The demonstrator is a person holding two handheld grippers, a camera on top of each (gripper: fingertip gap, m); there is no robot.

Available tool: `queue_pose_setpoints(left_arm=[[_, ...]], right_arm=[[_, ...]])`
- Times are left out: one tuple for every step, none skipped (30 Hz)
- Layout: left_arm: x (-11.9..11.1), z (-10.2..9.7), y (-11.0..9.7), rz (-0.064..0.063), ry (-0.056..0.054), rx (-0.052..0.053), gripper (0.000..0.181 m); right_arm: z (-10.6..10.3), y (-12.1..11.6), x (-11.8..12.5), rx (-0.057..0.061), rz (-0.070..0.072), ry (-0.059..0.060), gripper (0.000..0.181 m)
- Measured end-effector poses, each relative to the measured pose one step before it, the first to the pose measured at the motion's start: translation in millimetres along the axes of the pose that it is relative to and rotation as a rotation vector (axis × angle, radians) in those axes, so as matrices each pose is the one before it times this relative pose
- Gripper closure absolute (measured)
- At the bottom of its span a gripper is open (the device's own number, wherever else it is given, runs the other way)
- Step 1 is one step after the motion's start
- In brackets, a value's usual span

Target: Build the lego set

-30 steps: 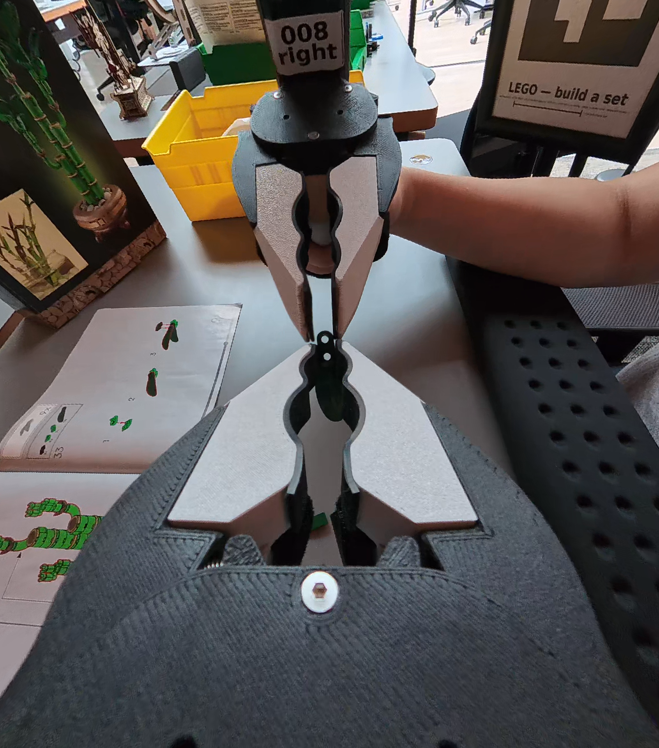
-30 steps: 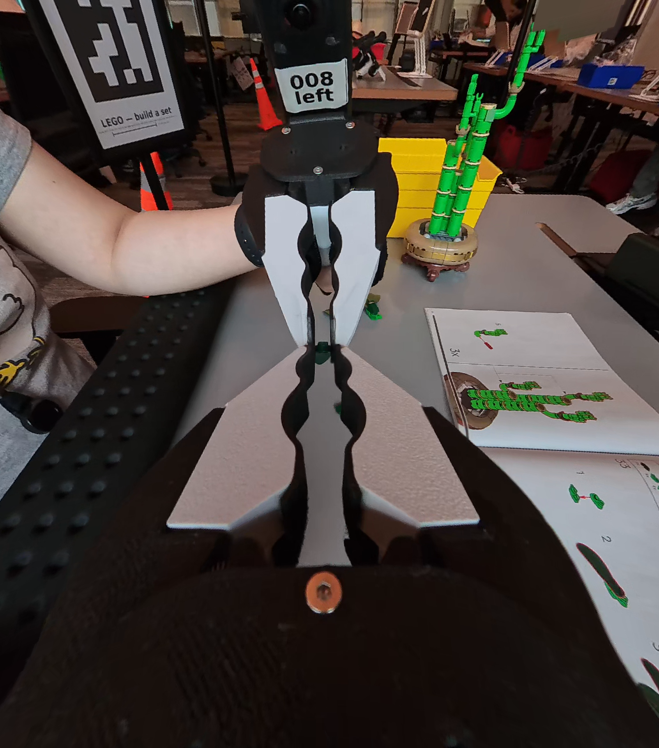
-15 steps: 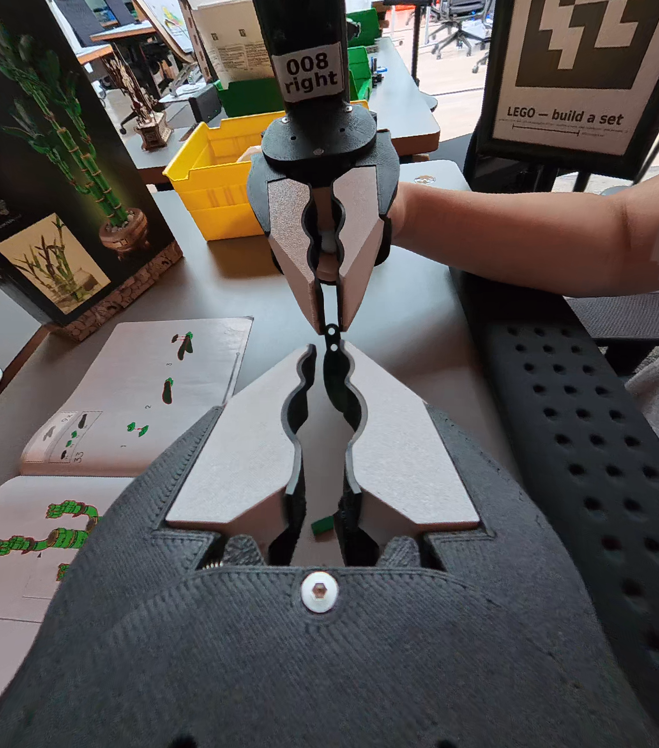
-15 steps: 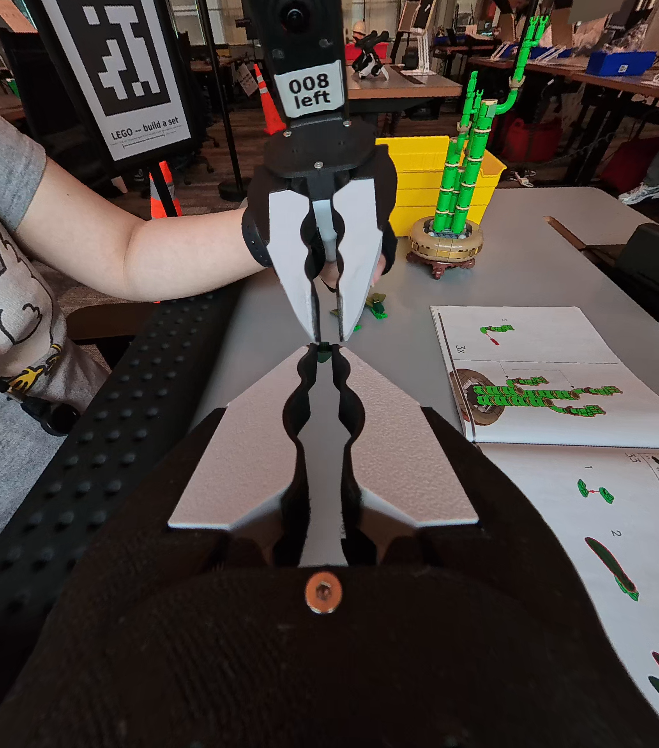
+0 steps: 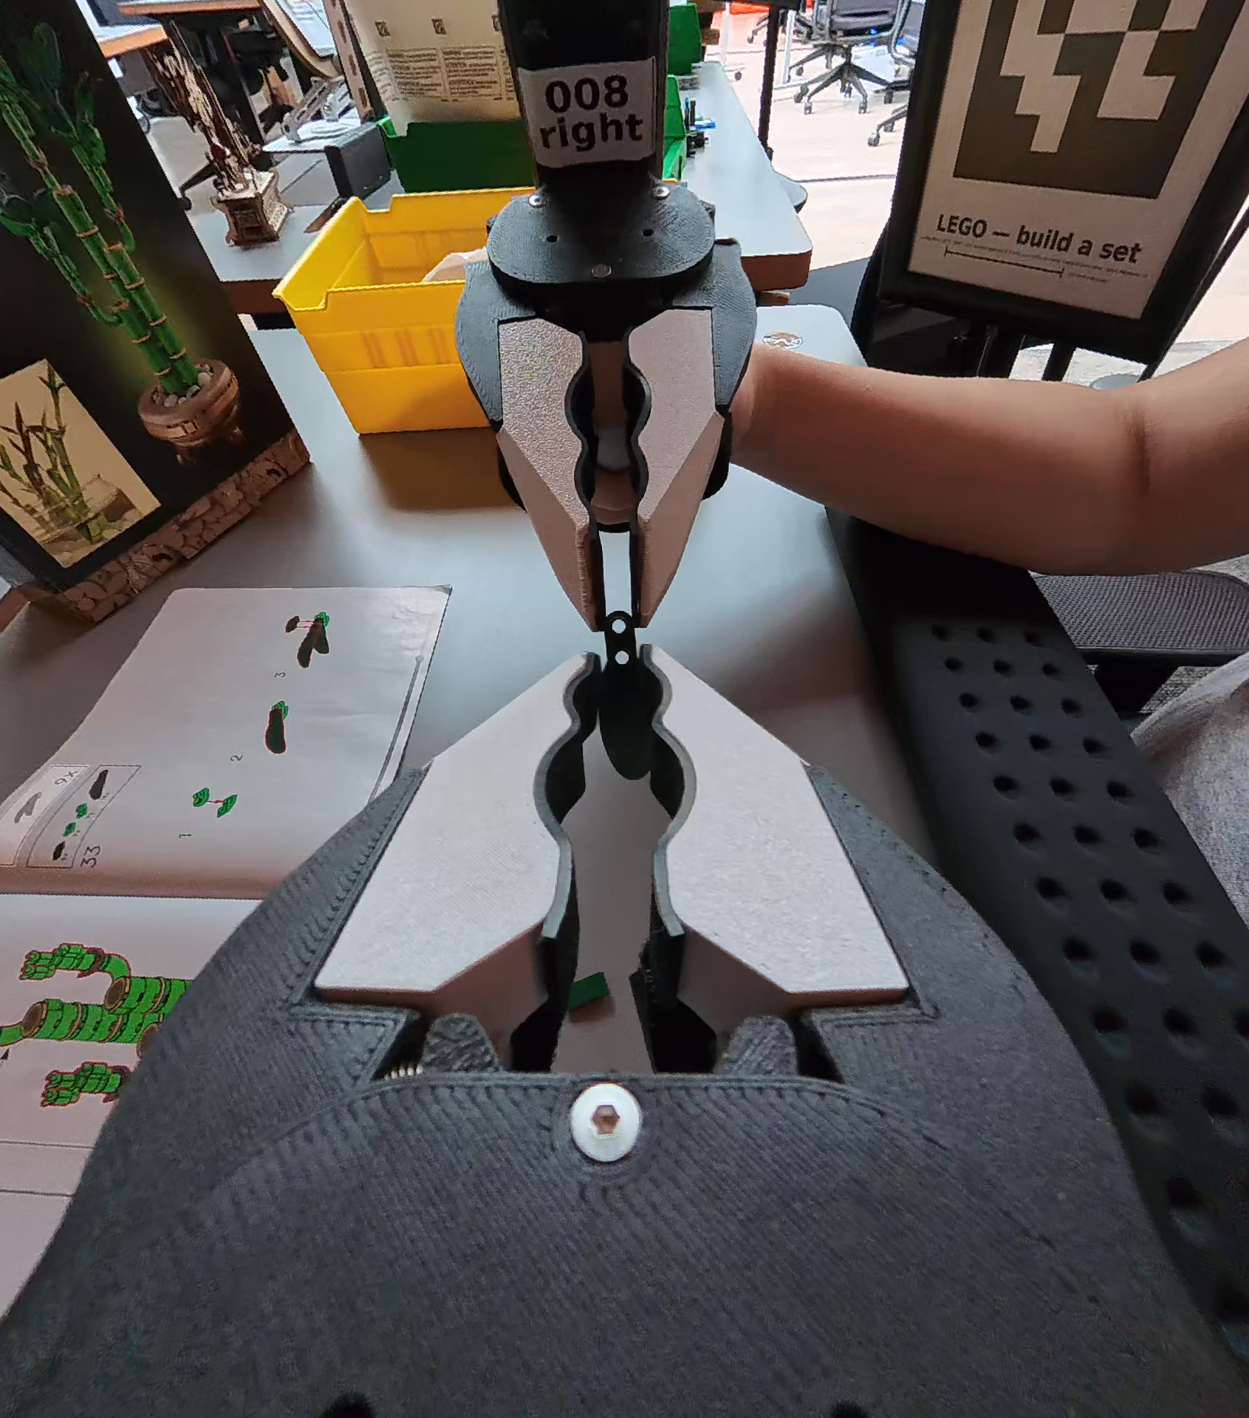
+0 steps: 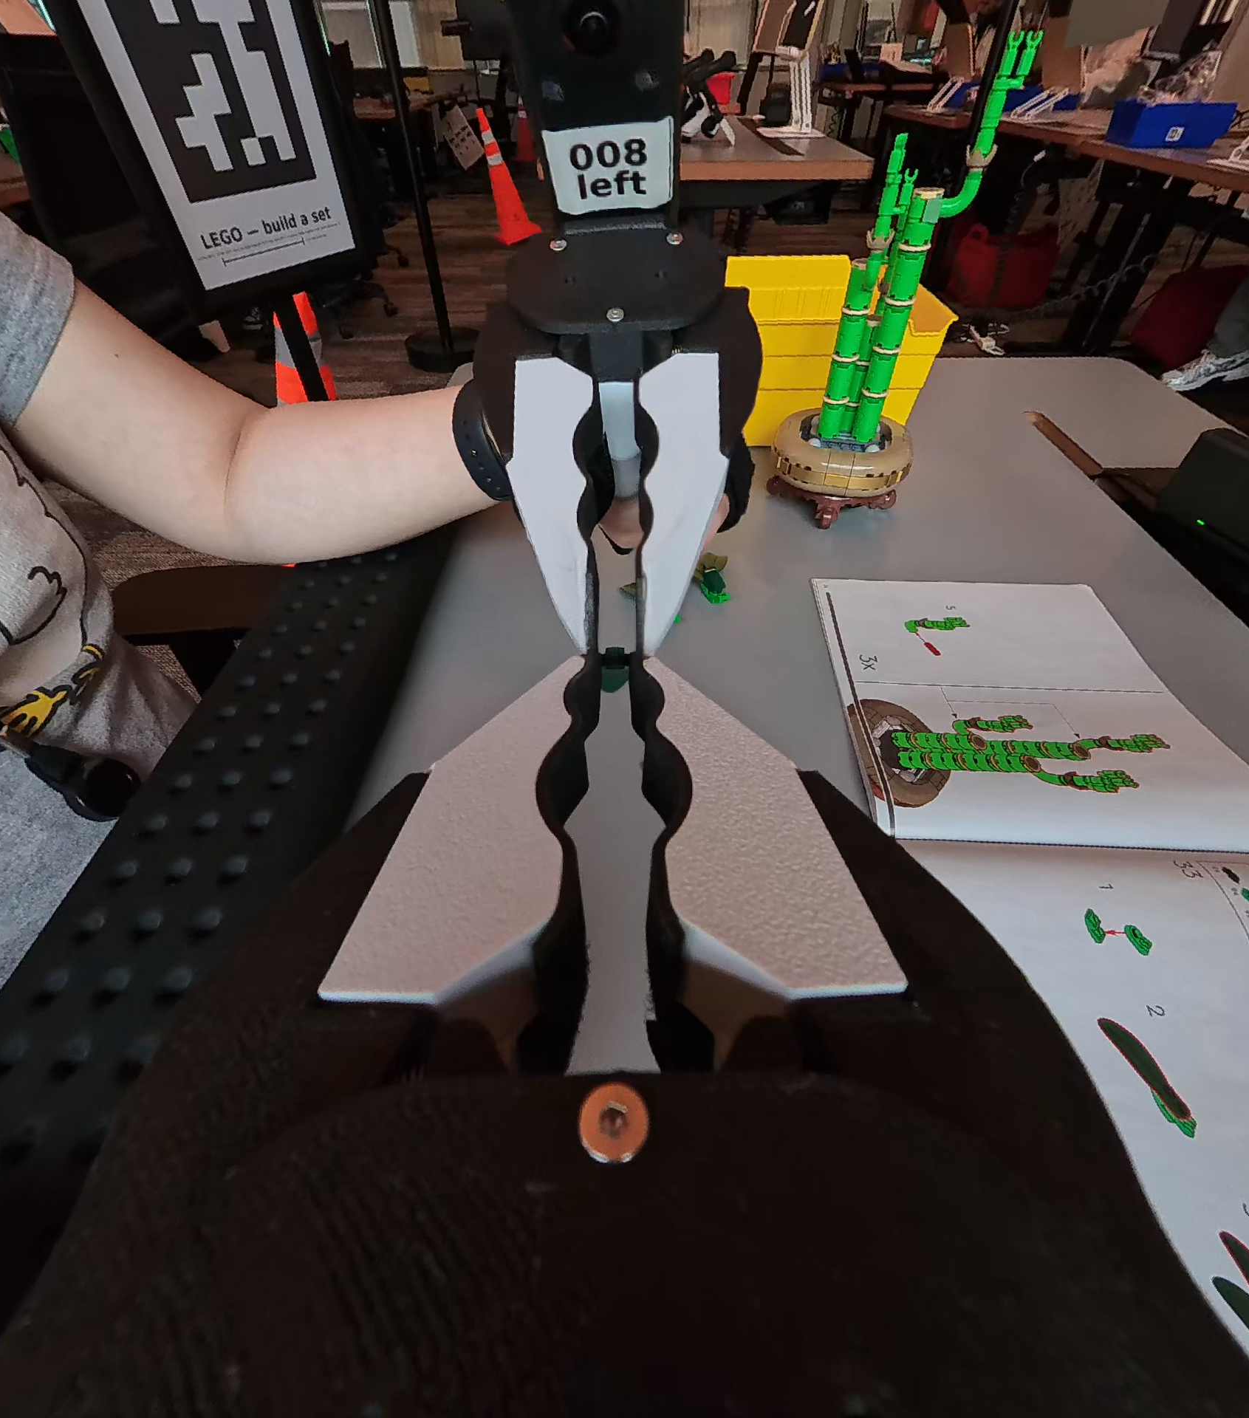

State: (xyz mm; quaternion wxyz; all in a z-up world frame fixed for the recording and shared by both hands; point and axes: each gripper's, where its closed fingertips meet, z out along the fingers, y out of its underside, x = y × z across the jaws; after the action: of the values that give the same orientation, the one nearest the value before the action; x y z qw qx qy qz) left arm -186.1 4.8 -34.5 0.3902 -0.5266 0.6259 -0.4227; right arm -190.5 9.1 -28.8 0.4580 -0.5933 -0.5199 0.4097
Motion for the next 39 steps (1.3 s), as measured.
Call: queue_pose_setpoints(left_arm=[[-0.04,0.51,0.23,0.0000,0.0001,-0.0008,0.172],[0.00,0.62,0.36,0.0012,-0.0003,-0.0015,0.172],[0.27,0.59,0.60,0.0020,0.0007,-0.0035,0.171],[0.30,0.57,0.95,0.0027,0.0006,-0.0057,0.170],[0.00,0.57,0.79,0.0021,-0.0012,-0.0043,0.170],[-0.07,0.38,0.19,0.0008,-0.0012,-0.0012,0.170],[0.13,0.34,-0.03,0.0004,-0.0002,0.0009,0.170],[0.14,0.27,-0.04,0.0009,0.0002,0.0003,0.171],[0.05,0.26,0.13,0.0016,-0.0007,-0.0012,0.171],[-0.02,0.20,0.13,0.0023,-0.0016,-0.0010,0.171],[-0.07,0.17,-0.16,0.0022,-0.0014,0.0006,0.172],[-0.02,-0.03,-0.08,0.0012,-0.0011,0.0006,0.172],[-0.02,-0.16,0.00,0.0007,0.0002,-0.0005,0.172],[-0.11,-0.35,-0.06,0.0017,-0.0010,0.0007,0.172],[-0.08,-0.54,-0.45,0.0011,-0.0014,0.0037,0.171],[-0.18,-0.48,-0.79,-0.0018,-0.0006,0.0049,0.171],[-0.12,-0.46,-0.54,-0.0030,0.0009,0.0028,0.170],[0.00,-0.28,-0.10,-0.0018,0.0011,0.0001,0.170],[0.35,0.12,0.23,0.0000,0.0020,-0.0015,0.171],[0.32,0.34,0.28,0.0007,0.0016,-0.0018,0.173],[0.24,0.50,0.29,0.0014,0.0001,-0.0025,0.173],[0.44,0.38,0.38,0.0016,0.0008,-0.0030,0.173],[0.11,0.27,0.26,0.0009,0.0002,-0.0023,0.173],[-0.19,-0.10,0.04,0.0009,-0.0009,-0.0009,0.174],[-0.02,-0.24,-0.29,0.0019,-0.0001,0.0014,0.174],[0.15,-0.47,-0.74,0.0036,-0.0003,0.0031,0.174],[-0.08,-0.42,-0.84,0.0048,-0.0019,0.0028,0.175],[0.13,-0.45,-0.78,0.0053,-0.0014,0.0012,0.175],[0.14,-0.27,-0.51,0.0053,-0.0019,0.0001,0.175],[0.06,-0.14,-0.32,0.0040,-0.0016,-0.0010,0.175],[0.25,-0.09,0.04,0.0016,0.0000,-0.0022,0.175],[0.17,0.08,0.47,-0.0003,0.0013,-0.0034,0.175],[-0.06,0.13,0.66,-0.0008,0.0007,-0.0033,0.175],[-0.12,0.24,0.79,-0.0007,0.0000,-0.0019,0.175],[0.42,0.44,0.53,-0.0018,0.0036,-0.0013,0.175],[1.12,0.45,0.50,-0.0041,0.0075,-0.0011,0.175],[0.77,0.47,0.45,-0.0032,0.0055,-0.0007,0.174],[0.08,0.34,0.31,0.0005,-0.0005,-0.0002,0.174],[-0.66,0.35,0.12,0.0025,-0.0056,0.0004,0.173]], right_arm=[[0.03,-0.03,-0.19,0.0002,0.0016,-0.0013,0.176],[0.12,0.09,0.02,-0.0009,-0.0007,0.0007,0.176],[0.07,0.16,-0.11,-0.0006,-0.0009,-0.0004,0.176],[0.01,-0.01,-0.02,-0.0008,0.0001,0.0000,0.176],[0.07,0.18,0.13,-0.0016,-0.0009,0.0014,0.176],[0.05,0.22,0.03,-0.0010,-0.0007,0.0000,0.176],[0.13,-0.08,-0.16,0.0004,0.0009,-0.0013,0.176],[-0.05,-0.06,0.09,0.0006,0.0002,0.0006,0.176],[0.03,0.10,0.04,-0.0008,-0.0006,0.0008,0.176],[-0.15,0.15,0.07,-0.0009,0.0001,-0.0003,0.176],[-0.08,-0.18,-0.04,0.0008,-0.0002,0.0002,0.176],[-0.20,0.08,0.14,-0.0003,-0.0001,0.0001,0.176],[-0.01,0.48,-0.17,-0.0022,0.0001,-0.0011,0.176],[0.11,0.11,0.19,-0.0003,-0.0007,0.0004,0.176],[0.03,-0.35,-0.10,0.0020,0.0002,-0.0014,0.176],[0.01,-0.33,-0.46,0.0018,0.0007,-0.0030,0.176],[-0.01,-0.17,-0.18,0.0006,-0.0011,-0.0005,0.176],[-0.03,0.03,0.00,-0.0010,-0.0018,0.0013,0.176],[0.05,-0.09,0.21,-0.0002,-0.0015,0.0015,0.176],[0.23,0.19,-0.06,-0.0012,-0.0002,-0.0003,0.176],[0.04,0.11,-0.02,-0.0002,0.0012,-0.0010,0.176],[0.06,0.38,-0.26,-0.0016,0.0014,-0.0025,0.176],[0.16,0.21,-0.01,-0.0012,0.0008,-0.0009,0.176],[0.06,0.22,0.30,-0.0011,-0.0002,0.0014,0.176],[0.01,-0.20,-0.12,0.0008,-0.0014,-0.0001,0.176],[-0.17,-0.46,-0.05,0.0024,-0.0002,-0.0007,0.176],[-0.30,-0.54,0.10,0.0034,-0.0004,0.0001,0.176],[-0.21,-0.27,-0.21,0.0026,-0.0010,-0.0016,0.176],[-0.12,-0.26,-0.01,0.0032,0.0000,-0.0011,0.176],[-0.07,-0.19,-0.09,0.0025,0.0009,-0.0018,0.176],[0.14,-0.11,-0.02,0.0023,0.0005,-0.0021,0.176],[0.23,0.51,-0.17,-0.0013,0.0016,-0.0024,0.176],[0.38,0.55,0.11,-0.0036,-0.0001,0.0005,0.176],[0.28,0.53,0.25,-0.0032,-0.0025,0.0023,0.176],[0.17,0.11,-0.44,-0.0021,-0.0029,-0.0015,0.176],[0.25,-0.03,-1.05,-0.0011,-0.0013,-0.0058,0.176],[0.38,-0.26,-0.60,0.0005,-0.0008,-0.0029,0.176],[0.22,-0.11,-0.08,-0.0004,-0.0015,0.0003,0.176],[0.11,0.10,0.10,-0.0010,-0.0013,0.0009,0.176]])
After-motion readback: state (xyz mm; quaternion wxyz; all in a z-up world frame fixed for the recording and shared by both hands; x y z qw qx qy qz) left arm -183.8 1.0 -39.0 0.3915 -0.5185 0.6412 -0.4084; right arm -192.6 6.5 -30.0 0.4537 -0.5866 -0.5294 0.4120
